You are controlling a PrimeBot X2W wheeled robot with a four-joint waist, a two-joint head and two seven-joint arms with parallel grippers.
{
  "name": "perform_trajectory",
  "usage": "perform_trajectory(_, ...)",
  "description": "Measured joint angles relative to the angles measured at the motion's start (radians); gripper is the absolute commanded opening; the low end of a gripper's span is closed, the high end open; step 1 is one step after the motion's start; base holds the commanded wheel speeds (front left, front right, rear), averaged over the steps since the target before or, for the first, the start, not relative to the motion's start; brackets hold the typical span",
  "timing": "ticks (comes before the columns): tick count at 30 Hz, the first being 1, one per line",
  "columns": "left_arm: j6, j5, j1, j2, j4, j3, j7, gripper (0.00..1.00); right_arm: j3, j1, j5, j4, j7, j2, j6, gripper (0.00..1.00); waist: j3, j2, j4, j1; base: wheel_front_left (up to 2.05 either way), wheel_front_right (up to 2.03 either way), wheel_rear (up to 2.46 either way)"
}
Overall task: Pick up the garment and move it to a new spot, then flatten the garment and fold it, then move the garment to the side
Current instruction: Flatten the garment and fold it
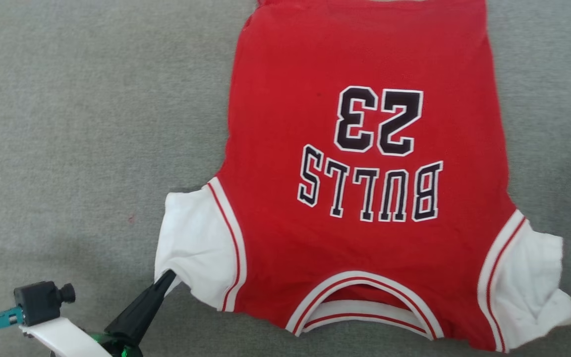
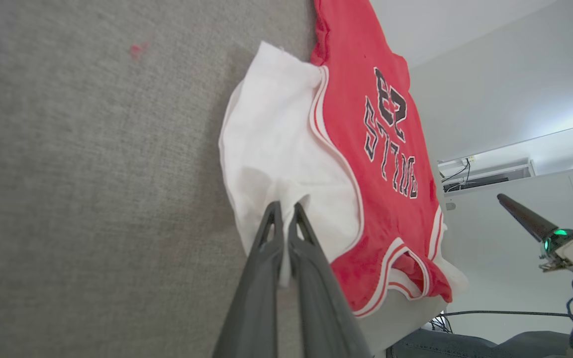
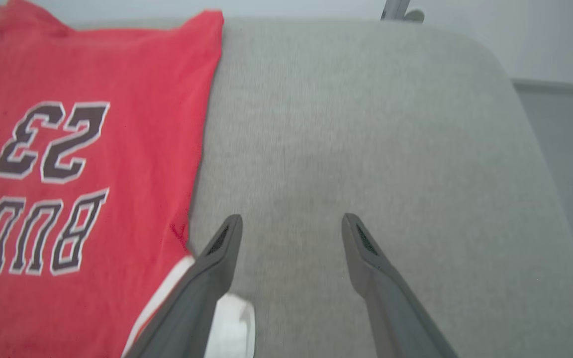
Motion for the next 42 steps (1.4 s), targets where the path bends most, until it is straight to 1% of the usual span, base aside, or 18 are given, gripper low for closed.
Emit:
perform_trajectory(2,0.0,0.01,-0.009,0.0,-0.013,-0.003,-0.001,0.0,-0.01,-0.104,-0.014,0.005,0.046,-0.026,0.0,1.0,0.008,0.0,0.014,0.0,0.0,0.0,0.0)
perform_trajectory(4,0.0,0.018,-0.025,0.0,-0.025,-0.007,-0.001,0.0,0.002,-0.223,-0.028,0.043,0.084,-0.038,0.0,1.0,0.021,0.0,0.027,0.0,0.0,0.0,0.0)
perform_trajectory(6,0.0,0.027,-0.046,-0.002,-0.038,-0.017,-0.002,0.0,0.033,-0.343,-0.052,0.116,0.112,-0.056,0.0,1.0,0.038,0.0,0.042,0.0,0.0,0.0,0.0)
perform_trajectory(10,0.0,0.042,-0.096,-0.011,-0.064,-0.042,-0.004,0.0,0.088,-0.575,-0.119,0.287,0.146,-0.064,0.0,1.0,0.081,-0.0001,0.079,0.0,0.0,0.0,0.0)
perform_trajectory(14,0.0,0.059,-0.143,-0.022,-0.082,-0.067,-0.004,0.0,0.132,-0.75,-0.214,0.451,0.179,-0.072,0.0,1.0,0.134,0.0,0.122,0.0,0.0,0.0,0.0)
perform_trajectory(17,0.0,0.06,-0.175,-0.032,-0.087,-0.084,-0.004,0.0,0.137,-0.85,-0.271,0.559,0.204,-0.069,0.0,1.0,0.173,0.0,0.156,-0.0001,0.0,0.0,0.0)
perform_trajectory(21,0.0,0.059,-0.202,-0.047,-0.086,-0.091,-0.005,0.0,0.129,-0.955,-0.324,0.665,0.223,-0.045,0.0,1.0,0.223,0.0,0.197,0.0,0.0,0.0,0.0)
perform_trajectory(24,0.0,0.059,-0.216,-0.058,-0.083,-0.094,-0.005,0.0,0.115,-0.999,-0.366,0.718,0.233,-0.031,0.0,1.0,0.25,-0.0001,0.223,0.0,0.0,0.0,0.0)
perform_trajectory(28,0.0,0.059,-0.221,-0.067,-0.08,-0.095,-0.005,0.0,0.114,-1.038,-0.385,0.745,0.246,-0.03,0.0,1.0,0.27,0.0,0.24,0.0,0.0,0.0,0.0)
perform_trajectory(29,0.0,0.059,-0.224,-0.071,-0.078,-0.096,-0.005,0.0,0.11,-1.044,-0.389,0.753,0.246,-0.028,0.0,0.69,0.274,0.0,0.243,0.0,0.0,0.0,0.0)
perform_trajectory(30,0.0,0.059,-0.227,-0.073,-0.077,-0.097,-0.005,0.0,0.107,-1.049,-0.396,0.76,0.249,-0.025,0.0,0.26,0.276,0.0,0.244,0.0,0.0,0.0,0.0)
perform_trajectory(31,0.0,0.059,-0.229,-0.075,-0.073,-0.097,-0.005,0.0,0.106,-1.052,-0.402,0.765,0.249,-0.021,0.0,0.0,0.274,0.0,0.243,0.0,0.0,0.0,0.0)
perform_trajectory(35,0.0,0.059,-0.235,-0.08,-0.065,-0.089,-0.006,0.0,0.097,-1.048,-0.401,0.788,0.234,-0.004,0.0,0.0,0.254,0.0,0.233,0.0,0.0,0.0,0.0)
perform_trajectory(39,0.0,0.059,-0.224,-0.076,-0.048,-0.074,-0.006,0.0,0.118,-0.99,-0.365,0.775,0.203,-0.018,0.0,0.0,0.213,-0.0001,0.217,0.0,0.0,0.0,0.0)
perform_trajectory(40,0.0,0.058,-0.205,-0.07,-0.037,-0.065,-0.006,0.0,0.135,-0.944,-0.316,0.751,0.198,-0.034,0.0,0.0,0.184,0.0,0.207,0.0,0.0,0.0,0.0)
perform_trajectory(42,0.0,0.057,-0.182,-0.064,-0.027,-0.054,-0.006,0.0,0.162,-0.886,-0.26,0.708,0.214,-0.068,0.0,0.0,0.153,0.0,0.195,-0.0001,0.0,0.0,0.0)
